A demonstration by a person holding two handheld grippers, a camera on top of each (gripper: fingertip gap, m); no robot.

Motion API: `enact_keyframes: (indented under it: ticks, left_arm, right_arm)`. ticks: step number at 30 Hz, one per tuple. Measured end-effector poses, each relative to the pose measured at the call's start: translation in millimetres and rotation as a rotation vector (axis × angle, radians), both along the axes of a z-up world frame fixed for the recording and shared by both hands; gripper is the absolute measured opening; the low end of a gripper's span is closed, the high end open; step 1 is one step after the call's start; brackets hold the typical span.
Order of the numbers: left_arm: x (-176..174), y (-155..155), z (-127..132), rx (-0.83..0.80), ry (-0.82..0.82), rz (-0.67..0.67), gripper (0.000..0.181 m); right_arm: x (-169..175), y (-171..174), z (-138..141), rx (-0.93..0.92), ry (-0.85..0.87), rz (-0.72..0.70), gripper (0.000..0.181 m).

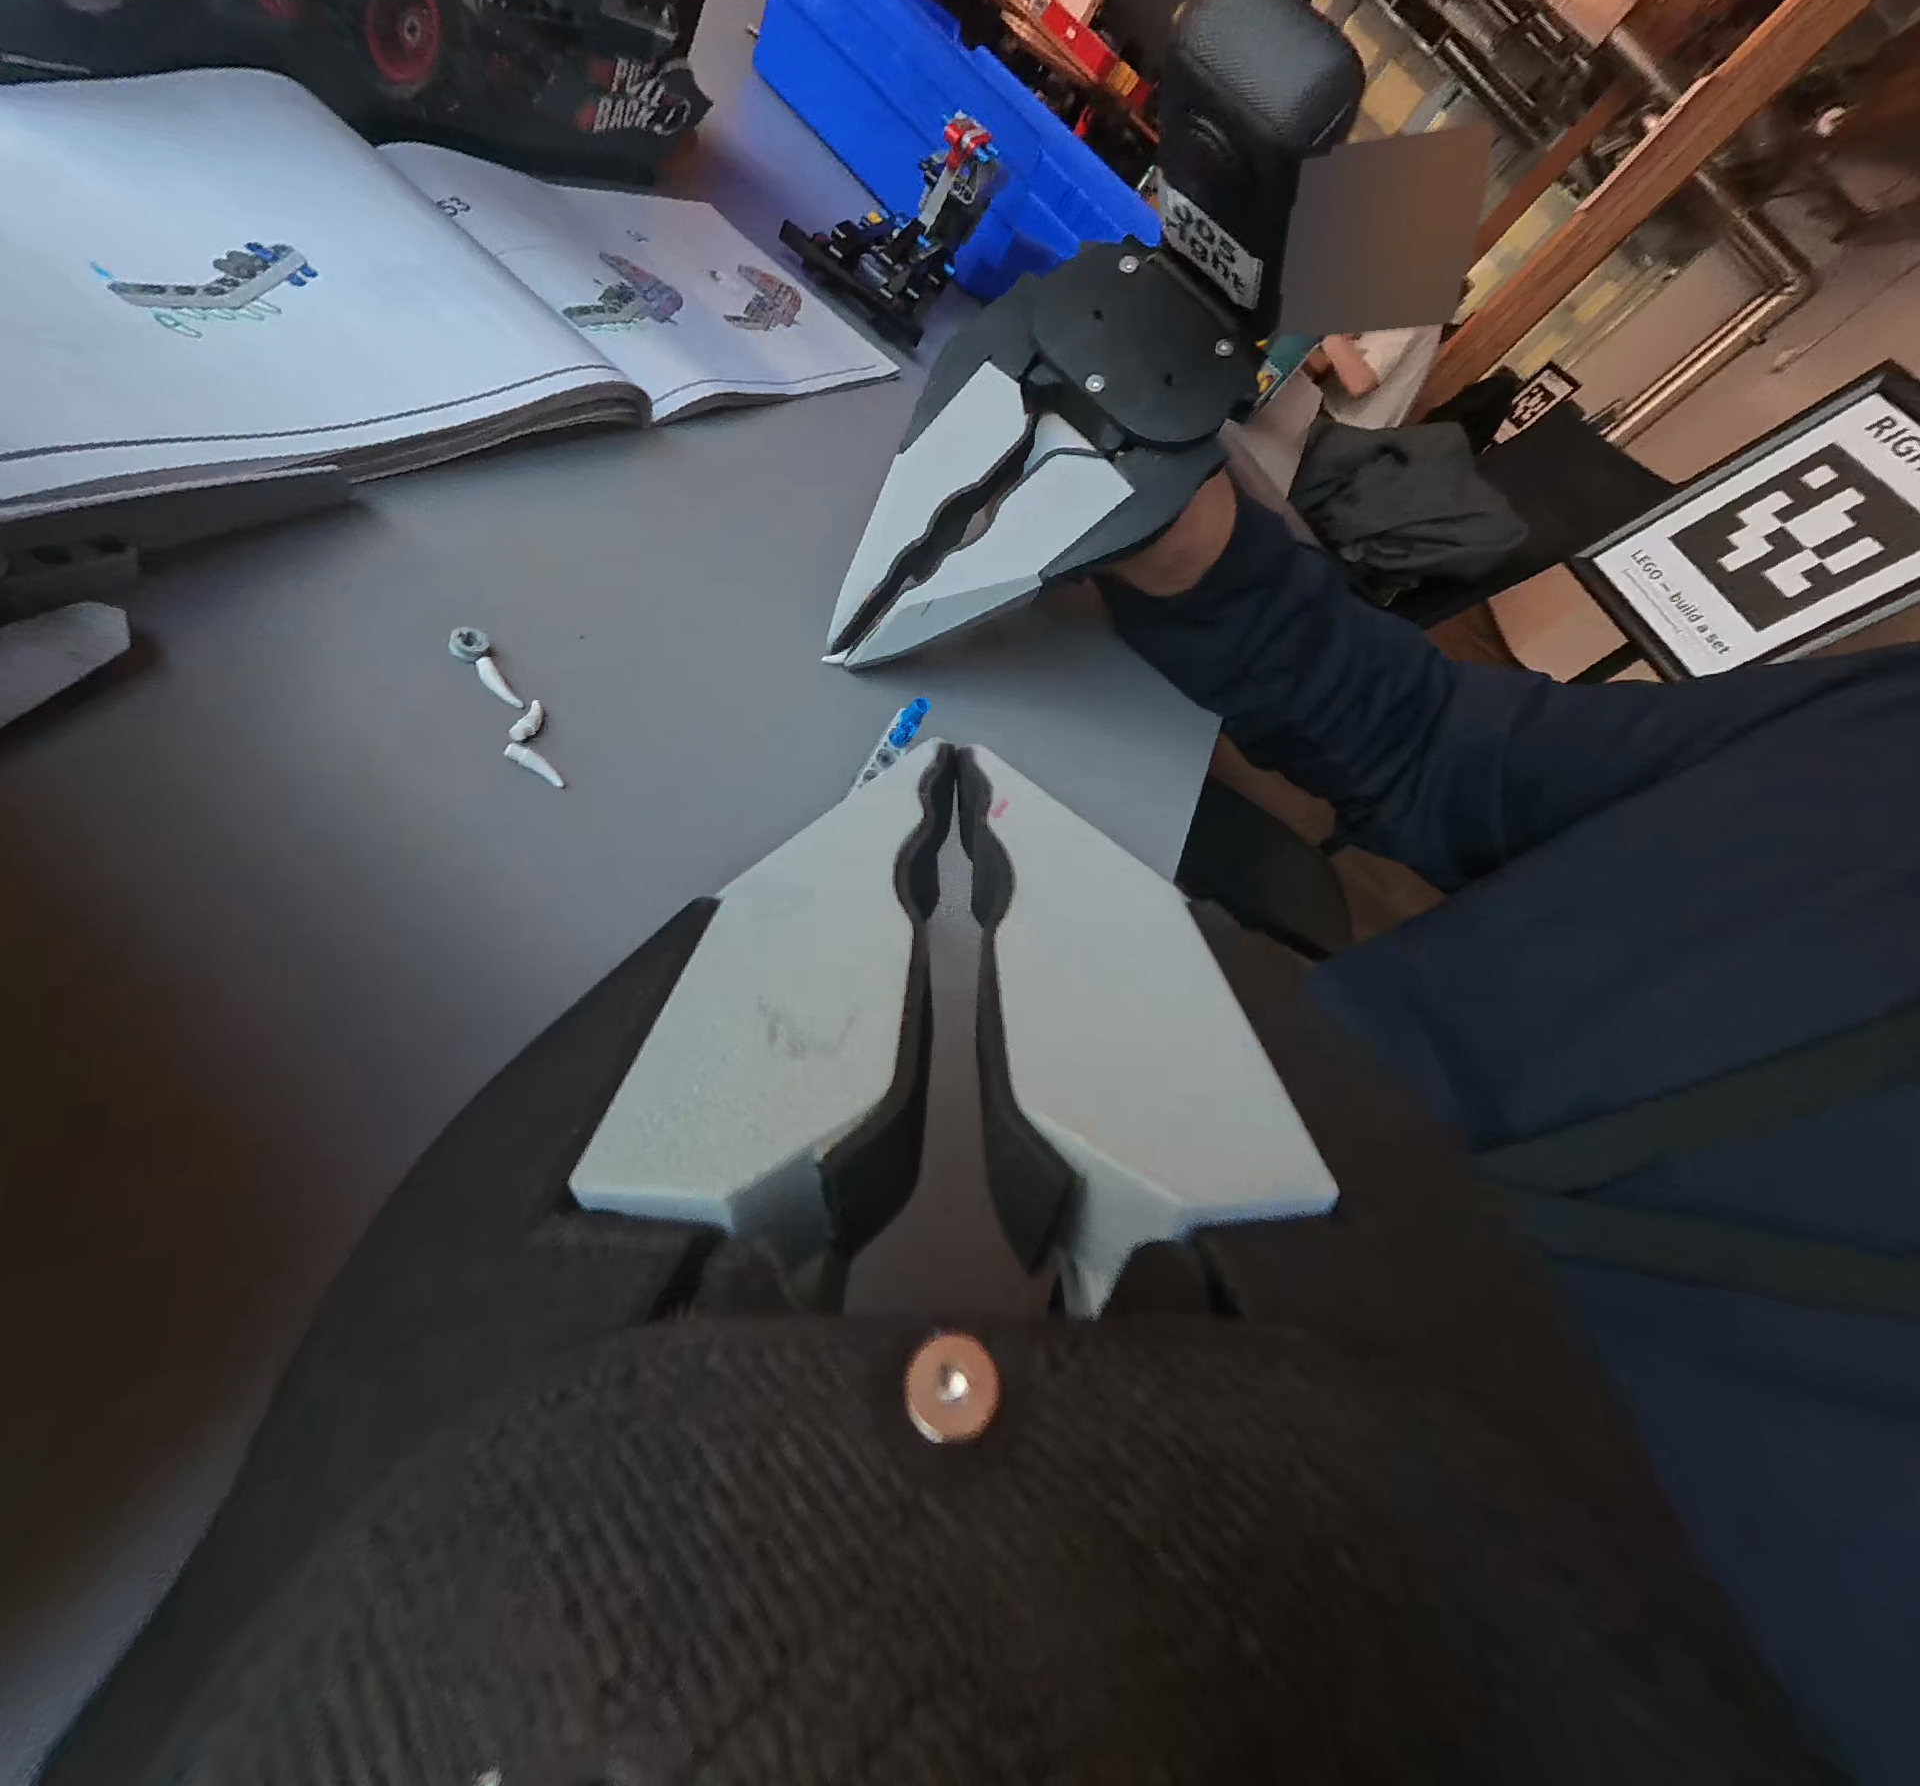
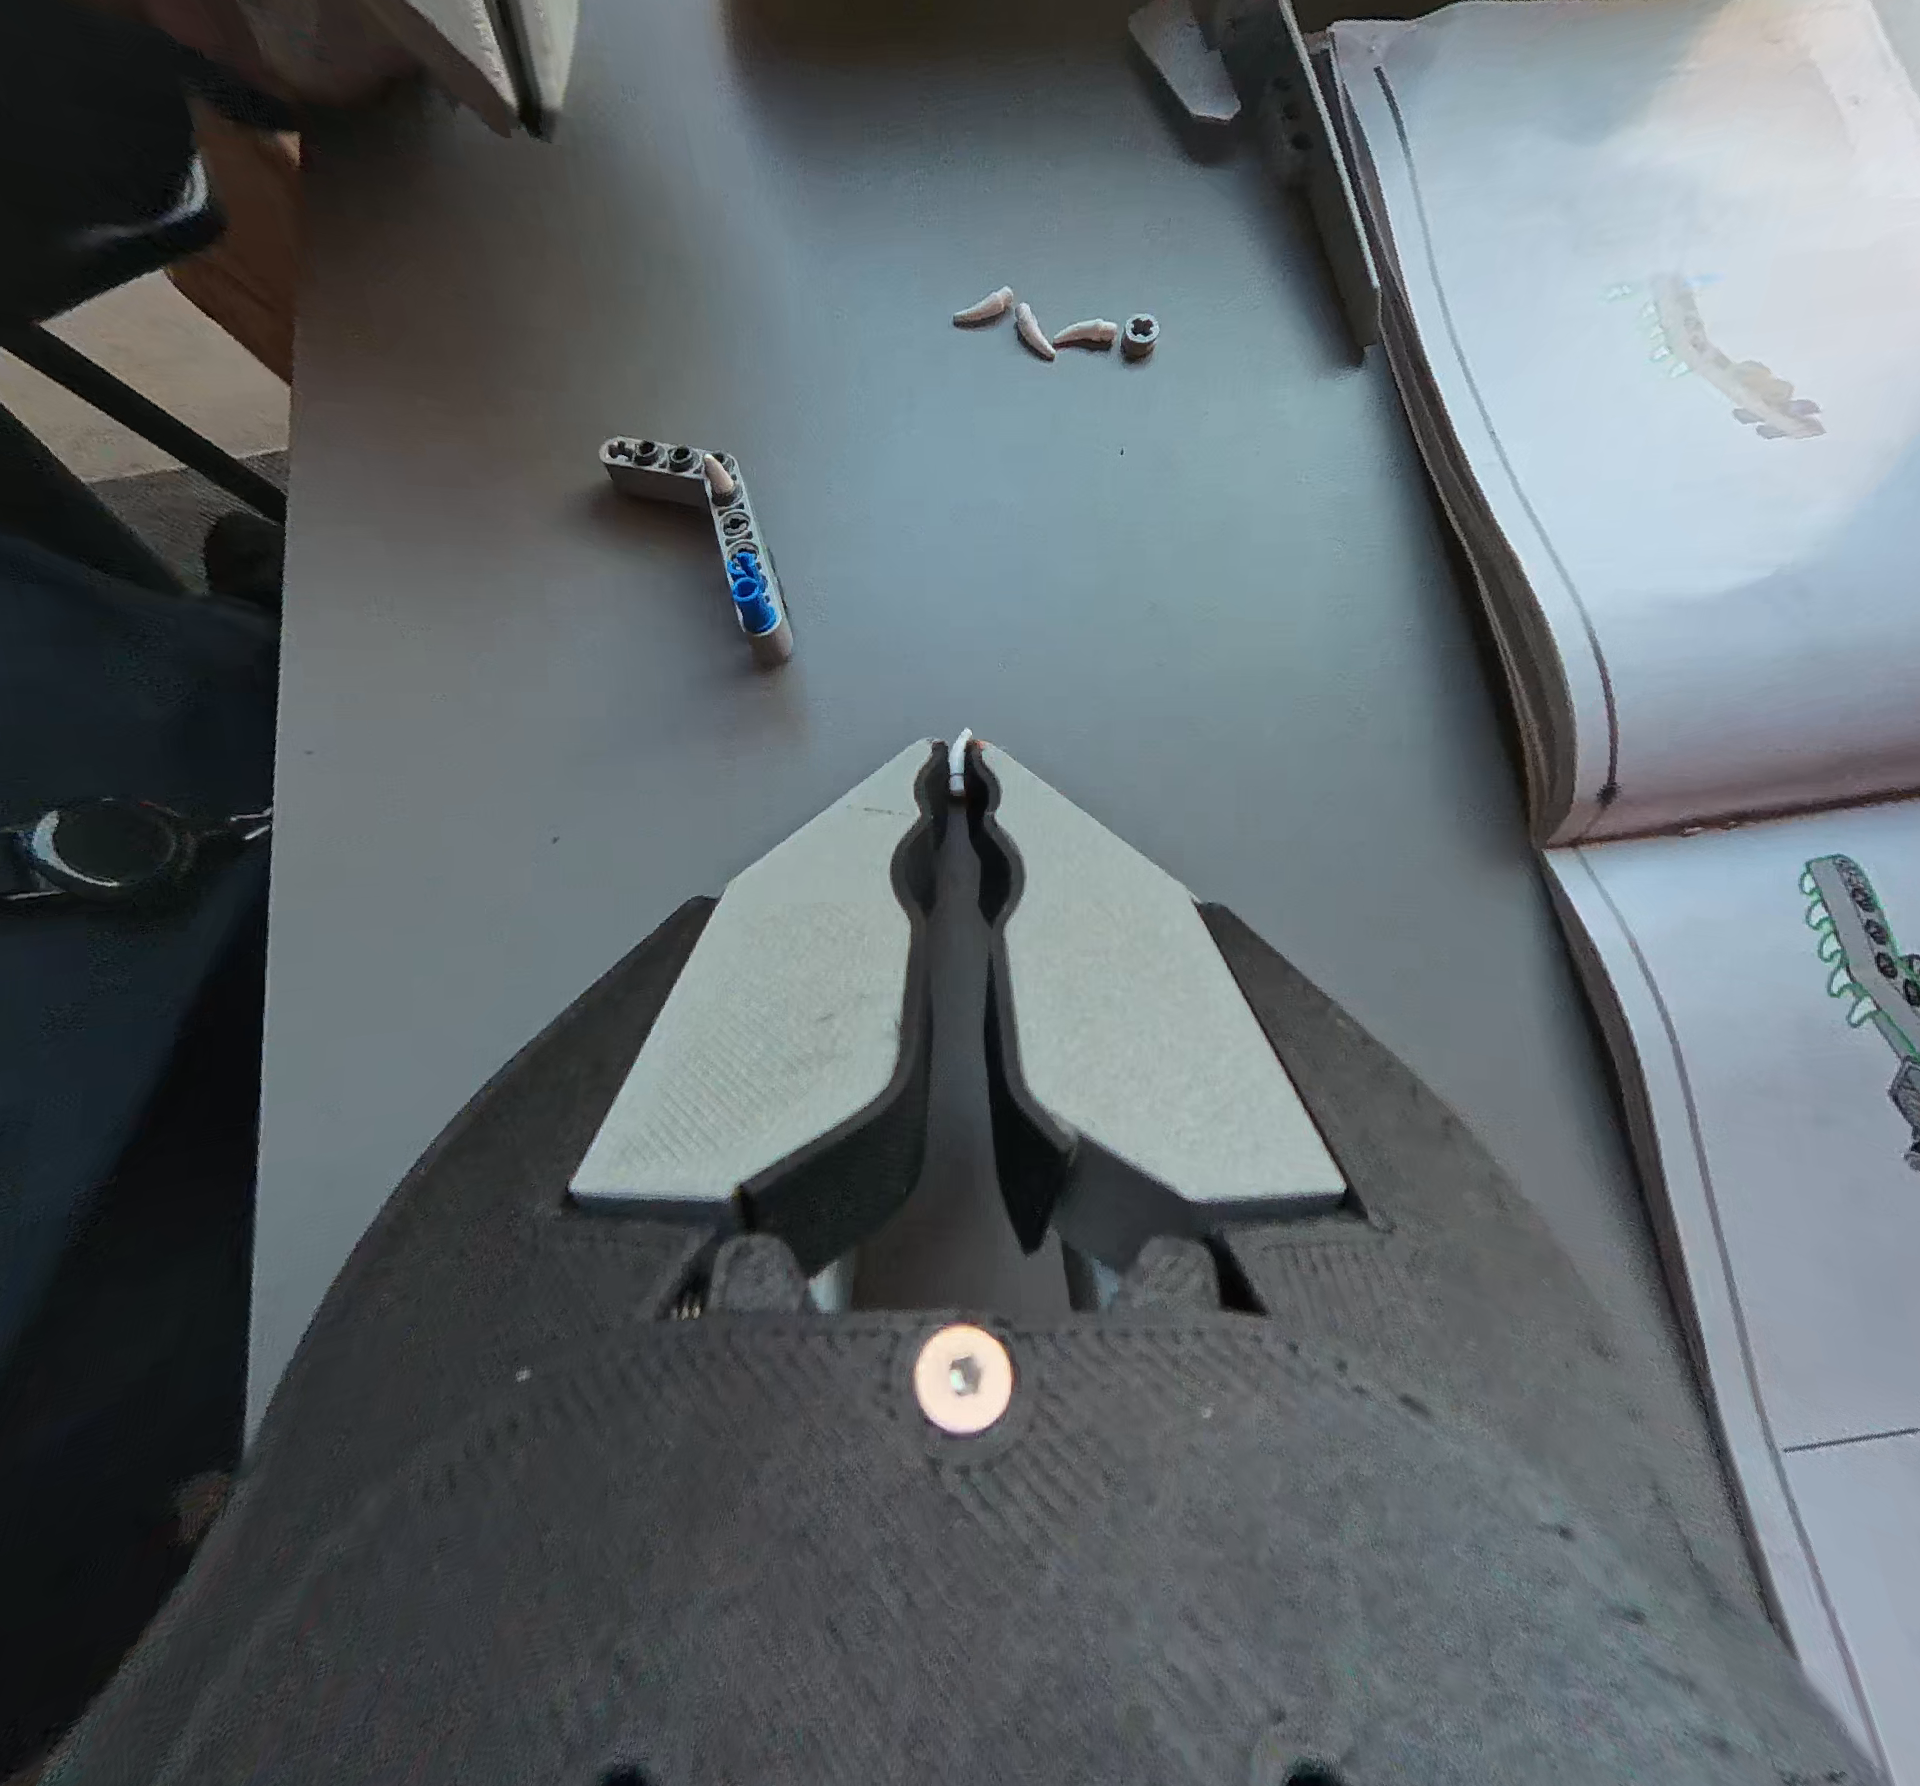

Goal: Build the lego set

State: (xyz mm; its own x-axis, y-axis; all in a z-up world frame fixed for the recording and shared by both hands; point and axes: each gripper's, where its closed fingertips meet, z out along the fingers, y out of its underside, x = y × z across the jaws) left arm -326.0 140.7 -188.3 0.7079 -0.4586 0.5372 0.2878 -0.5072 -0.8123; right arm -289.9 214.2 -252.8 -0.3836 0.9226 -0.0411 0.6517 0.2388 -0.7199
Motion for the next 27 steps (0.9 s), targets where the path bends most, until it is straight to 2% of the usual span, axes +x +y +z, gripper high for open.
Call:
enact_keyframes:
  ticks: [1,5,9,13,16,19,23,25,27]
  left_arm:
    - [3,1,1,0.006,0.004,-0.006,0.0]
    - [18,3,3,0.021,0.001,-0.045,0.0]
    - [15,3,9,0.044,-0.058,-0.037,0.0]
    - [5,-4,26,0.144,-0.144,-0.021,0.0]
    - [6,-11,29,0.172,-0.127,-0.059,0.0]
    - [13,-21,29,0.192,-0.06,-0.127,0.0]
    - [38,-56,19,0.285,0.188,-0.365,0.0]
    - [32,-50,8,0.317,0.369,-0.343,0.002]
    - [27,-38,2,0.326,0.438,-0.319,0.012]
  right_arm:
    - [-1,-1,2,-0.014,0.01,0.0,0.0]
    - [-5,-9,18,0.018,0.113,0.036,0.0]
    - [0,6,12,0.151,0.103,0.005,0.0]
    - [8,16,15,0.144,0.119,-0.003,0.0]
    - [12,21,18,0.125,0.136,-0.01,0.0]
    - [18,27,20,0.143,0.164,0.006,0.0]
    - [25,37,24,0.164,0.206,-0.016,0.0]
    - [28,37,26,0.13,0.212,-0.022,0.0]
    - [30,34,24,0.079,0.178,-0.015,0.0]
